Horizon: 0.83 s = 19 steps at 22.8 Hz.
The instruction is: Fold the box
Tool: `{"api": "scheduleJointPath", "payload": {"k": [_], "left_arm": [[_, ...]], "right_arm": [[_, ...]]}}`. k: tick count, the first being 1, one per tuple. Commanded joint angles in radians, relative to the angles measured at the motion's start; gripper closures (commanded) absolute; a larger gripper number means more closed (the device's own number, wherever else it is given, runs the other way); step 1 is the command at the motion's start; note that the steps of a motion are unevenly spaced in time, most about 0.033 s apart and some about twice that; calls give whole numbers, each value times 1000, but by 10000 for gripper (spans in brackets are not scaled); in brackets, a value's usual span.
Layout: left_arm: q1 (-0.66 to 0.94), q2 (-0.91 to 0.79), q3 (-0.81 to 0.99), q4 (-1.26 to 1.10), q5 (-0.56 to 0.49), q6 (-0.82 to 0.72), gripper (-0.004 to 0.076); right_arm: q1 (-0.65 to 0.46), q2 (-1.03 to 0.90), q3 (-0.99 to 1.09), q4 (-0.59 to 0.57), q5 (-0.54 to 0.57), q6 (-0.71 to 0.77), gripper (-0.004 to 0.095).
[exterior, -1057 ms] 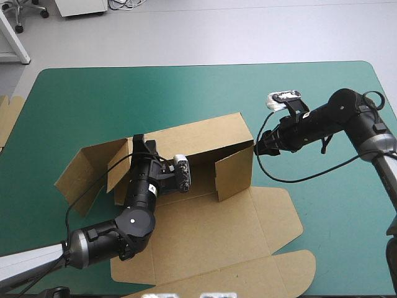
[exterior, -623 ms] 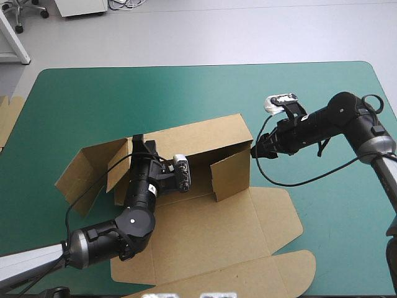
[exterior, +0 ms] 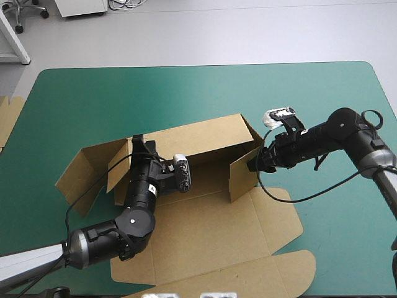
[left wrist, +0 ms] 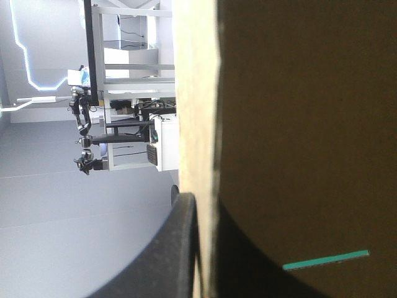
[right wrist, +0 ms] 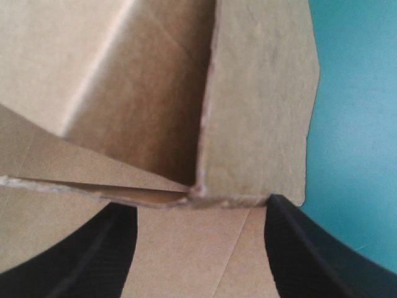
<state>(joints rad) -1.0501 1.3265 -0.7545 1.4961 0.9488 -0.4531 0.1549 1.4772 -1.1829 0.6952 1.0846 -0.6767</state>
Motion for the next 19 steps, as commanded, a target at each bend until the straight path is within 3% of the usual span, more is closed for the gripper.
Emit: {"api": "scheduleJointPath", "payload": {"k": [1,7,11,19], "left_arm": [[2,-15,-14,-27,-19,-14,734],[2,-15,-14,-35,-19,-14,734],[2,-15,-14,-35,-19,-14,734],[2,-15,-14,-35,-19,-14,734]], "right_arm": [[-2,-46,-19,56,-56,-48,340],[-2,-46,-12,94,-80,-118,340],[-2,-46,69,213,-118,-231,341],[7,-56,146,292,-180,-334,407]]}}
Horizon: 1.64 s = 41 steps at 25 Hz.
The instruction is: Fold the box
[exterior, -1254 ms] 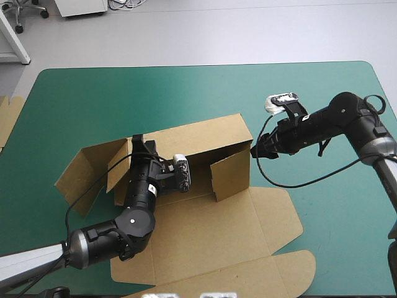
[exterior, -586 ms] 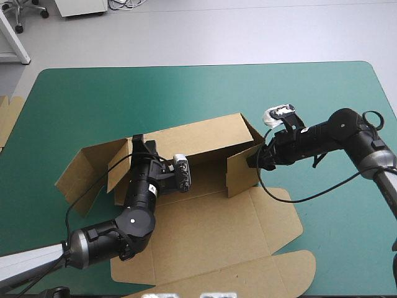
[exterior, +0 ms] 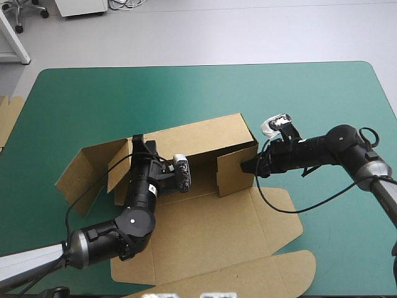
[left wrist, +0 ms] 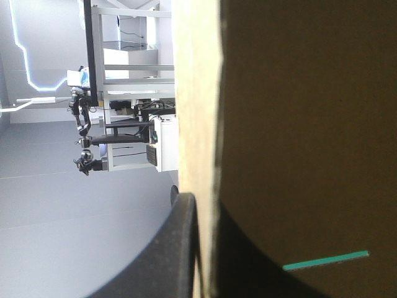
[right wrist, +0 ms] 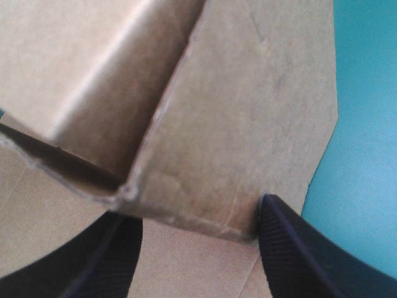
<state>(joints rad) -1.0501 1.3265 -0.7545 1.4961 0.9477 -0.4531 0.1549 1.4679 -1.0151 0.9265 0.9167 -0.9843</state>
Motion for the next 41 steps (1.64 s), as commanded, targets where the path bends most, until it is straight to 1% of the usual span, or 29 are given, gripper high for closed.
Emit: {"api": "scheduleJointPath", "payload": {"k": [1,2,3,4,5,6,8,9,12,13,17,24,26,29,35,38,41], "left_arm": [[2,-15,-14,-35,-18,-14,734],[2,-15,-14,-35,-18,-14,734],[2,-15,-14,-37,-18,-14,734],[2,-15,-14,-38,-18,-14,734],[2,-15,-14,-38,-18,-14,734],[2,-15,-14,-38,-18,-14,734],[2,-15,-14,-38,-18,-14,734],[2,-15,-14,-38,-18,-14,734],[2,-15,-14,-41,-18,-15,734],[2,-15,-14,-41,-18,-15,734],[2,-15,-14,-45,-19,-18,734],[2,-15,-14,-47,-17,-23,734],[2,-15,-14,-47,-16,-23,734],[2,-15,-14,-46,-16,-23,734],[2,-15,-14,-40,-24,-23,734],[2,-15,-14,-31,-39,-23,734],[2,-15,-14,-31,-43,-23,734]], "right_arm": [[16,-49,-22,52,-18,-26,411],[44,-55,-22,10,-60,-13,418],[61,-62,-22,-17,-78,-1,418],[100,-73,-22,-92,-116,46,419],[116,-75,-22,-119,-129,64,419],[155,-89,-22,-170,-158,100,421],[201,-105,-22,-220,-211,129,421],[227,-114,-17,-264,-245,165,421],[272,-130,14,-347,-318,237,421],[288,-141,37,-370,-361,260,422],[327,-175,75,-374,-459,311,422],[349,-185,76,-384,-536,395,423],[348,-185,76,-385,-545,404,429],[348,-185,76,-385,-545,416,469],[348,-185,121,-388,-554,407,473],[348,-185,125,-388,-557,386,452],[348,-185,125,-386,-564,358,402]]}}
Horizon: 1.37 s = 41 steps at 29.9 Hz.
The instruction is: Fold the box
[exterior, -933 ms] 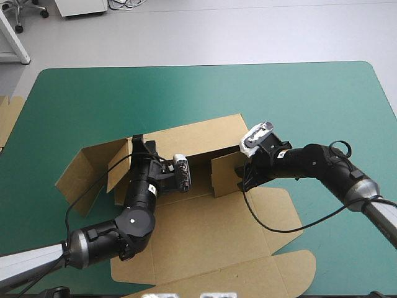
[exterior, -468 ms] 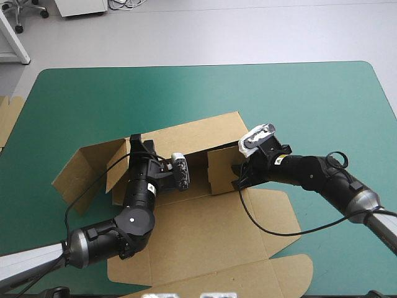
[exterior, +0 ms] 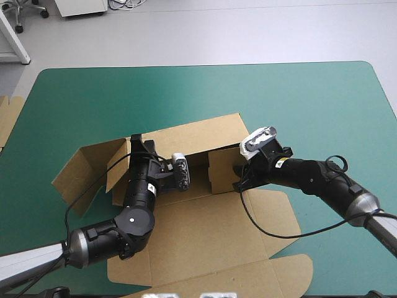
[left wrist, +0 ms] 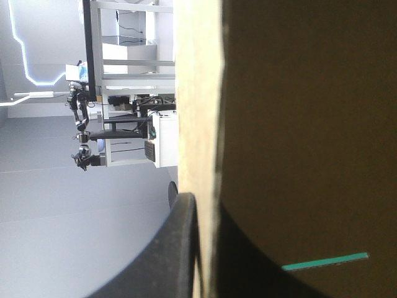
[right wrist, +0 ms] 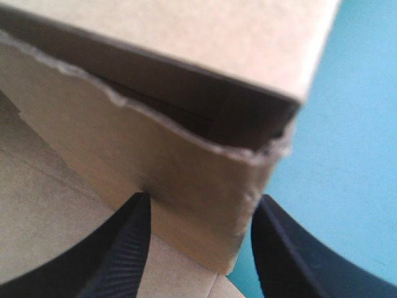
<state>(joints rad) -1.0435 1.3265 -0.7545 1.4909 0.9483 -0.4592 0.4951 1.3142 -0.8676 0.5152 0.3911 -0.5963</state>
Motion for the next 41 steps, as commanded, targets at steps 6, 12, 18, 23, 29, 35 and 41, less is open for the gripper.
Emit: {"api": "scheduleJointPath", "payload": {"k": [6,12,18,23,29,35,41], "left_arm": [[-5,-15,-14,-26,-38,-17,734],[-5,-15,-14,-26,-36,-20,734],[-5,-15,-14,-26,-37,-38,734],[-5,-15,-14,-26,-35,-42,734],[-5,-15,-14,-24,-15,-42,734],[-5,-15,-14,-24,-14,-46,734],[-5,-15,-14,-22,-12,-55,734]], "right_arm": [[8,-29,-22,40,-104,-32,336],[8,-27,-22,62,-187,-28,339],[11,-19,-17,64,-213,-28,339],[70,30,5,64,-272,-28,347],[126,61,12,64,-367,-28,398],[126,61,18,64,-399,-12,422],[126,61,30,87,-413,-15,755]]}}
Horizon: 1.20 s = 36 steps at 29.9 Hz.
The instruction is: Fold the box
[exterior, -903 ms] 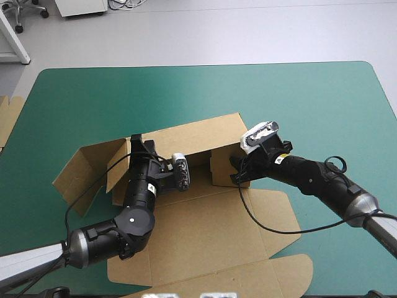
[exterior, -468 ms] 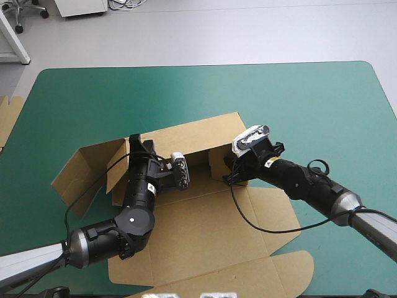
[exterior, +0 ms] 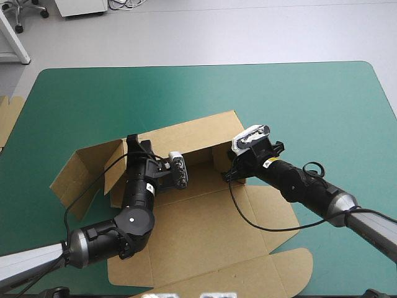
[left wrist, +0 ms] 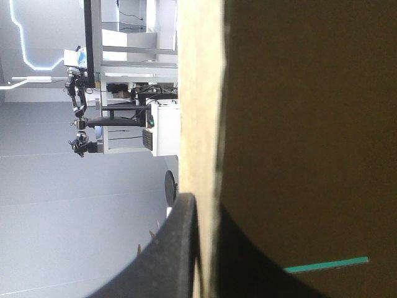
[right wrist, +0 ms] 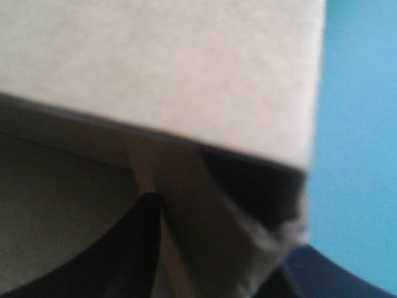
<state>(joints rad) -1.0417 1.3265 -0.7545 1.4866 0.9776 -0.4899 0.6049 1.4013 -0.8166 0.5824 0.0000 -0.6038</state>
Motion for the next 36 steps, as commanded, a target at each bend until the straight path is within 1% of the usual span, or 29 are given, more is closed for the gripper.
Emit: {"api": "scheduleJointPath", "payload": {"k": [1,2,3,9,15,17,19,21,22,25,27,29,32,36], "left_arm": [[-7,-15,-14,-18,-41,-25,734],[-7,-15,-14,-18,-41,-25,734],[-7,-15,-14,-18,-41,-25,734],[-7,-15,-14,-18,-41,-25,734],[-7,-15,-14,-18,-20,-25,733],[-7,-15,-14,-26,-16,2,715],[-7,-15,-14,-45,-14,40,659],[-11,-17,-14,-52,-4,53,580],[-18,-20,-14,-52,3,53,512],[-38,-29,-14,-52,20,53,354],[-52,-32,-14,-52,42,53,292],[-66,-34,-14,-52,64,51,284],[-105,-38,-14,-45,128,51,284],[-187,-57,-14,-32,195,48,292]], "right_arm": [[16,-26,-21,19,-19,-6,850],[16,-26,-21,22,-19,-3,925],[16,-26,-21,27,-16,-3,908],[16,-26,-21,27,18,-3,908],[16,-26,-21,30,21,-3,908],[16,-26,-21,30,17,-5,908],[16,-26,-21,30,7,-5,908],[16,-26,-21,30,0,-5,908],[16,-26,-21,30,0,-5,908],[16,-24,-21,30,0,-5,908],[16,-18,-21,30,0,-5,908],[16,-9,-21,30,0,-5,908],[16,4,-21,33,0,-5,908],[16,13,-21,34,-17,-5,908]]}}
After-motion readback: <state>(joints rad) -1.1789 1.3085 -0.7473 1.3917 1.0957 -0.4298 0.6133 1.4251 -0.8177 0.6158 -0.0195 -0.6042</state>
